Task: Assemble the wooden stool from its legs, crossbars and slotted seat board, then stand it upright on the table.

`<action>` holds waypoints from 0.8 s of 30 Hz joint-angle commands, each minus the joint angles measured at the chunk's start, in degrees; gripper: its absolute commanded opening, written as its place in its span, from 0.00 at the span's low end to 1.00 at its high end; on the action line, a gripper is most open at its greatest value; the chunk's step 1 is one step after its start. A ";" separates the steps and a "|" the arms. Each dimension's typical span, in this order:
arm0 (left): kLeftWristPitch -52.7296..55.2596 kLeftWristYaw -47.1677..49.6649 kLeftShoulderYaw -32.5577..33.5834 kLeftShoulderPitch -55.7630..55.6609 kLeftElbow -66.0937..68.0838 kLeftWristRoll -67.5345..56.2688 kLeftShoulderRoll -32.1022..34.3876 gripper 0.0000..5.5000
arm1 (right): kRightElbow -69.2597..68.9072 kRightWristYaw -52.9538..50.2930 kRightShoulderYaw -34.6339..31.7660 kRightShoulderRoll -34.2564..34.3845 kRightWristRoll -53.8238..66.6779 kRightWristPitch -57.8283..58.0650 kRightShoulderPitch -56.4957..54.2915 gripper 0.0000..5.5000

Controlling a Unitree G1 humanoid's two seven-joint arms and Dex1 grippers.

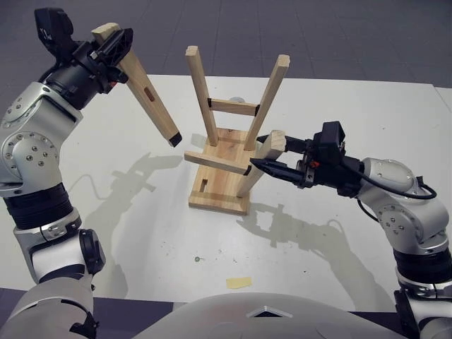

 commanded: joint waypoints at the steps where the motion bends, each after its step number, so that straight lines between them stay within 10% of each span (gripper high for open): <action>1: 1.24 3.55 -1.74 -1.53 -1.63 -0.70 -4.78 0.19 | 4.60 -7.17 2.99 1.01 -11.37 -1.96 4.78 0.38; 24: 0.51 11.99 -7.87 0.85 -2.20 5.03 -16.50 0.19 | 6.64 -16.05 4.03 8.48 -12.34 -5.30 9.82 0.38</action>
